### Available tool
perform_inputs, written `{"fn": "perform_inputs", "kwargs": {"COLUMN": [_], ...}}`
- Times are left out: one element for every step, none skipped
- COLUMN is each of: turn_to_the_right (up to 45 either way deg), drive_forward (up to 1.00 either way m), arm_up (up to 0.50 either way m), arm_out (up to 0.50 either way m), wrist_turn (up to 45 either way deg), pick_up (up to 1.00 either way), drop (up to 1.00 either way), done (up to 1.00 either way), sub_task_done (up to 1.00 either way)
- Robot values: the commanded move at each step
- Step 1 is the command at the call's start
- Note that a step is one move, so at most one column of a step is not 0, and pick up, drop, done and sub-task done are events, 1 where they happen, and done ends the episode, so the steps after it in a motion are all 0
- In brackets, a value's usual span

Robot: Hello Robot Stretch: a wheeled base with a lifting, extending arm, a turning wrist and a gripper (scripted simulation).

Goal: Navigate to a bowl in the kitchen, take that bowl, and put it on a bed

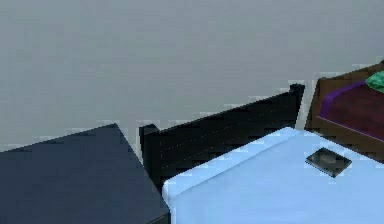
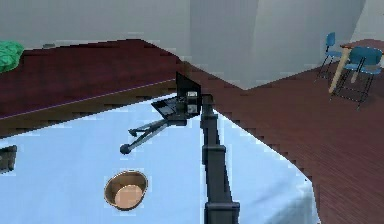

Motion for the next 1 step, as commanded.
{"fn": "perform_inputs", "kwargs": {"turn_to_the_right": [0.0], "drive_forward": [0.00], "arm_up": [0.00], "arm_out": [-0.08], "wrist_turn": [0.0], "pick_up": [0.00], "drop": [0.00], "done": [0.00], "sub_task_done": [0.00]}}
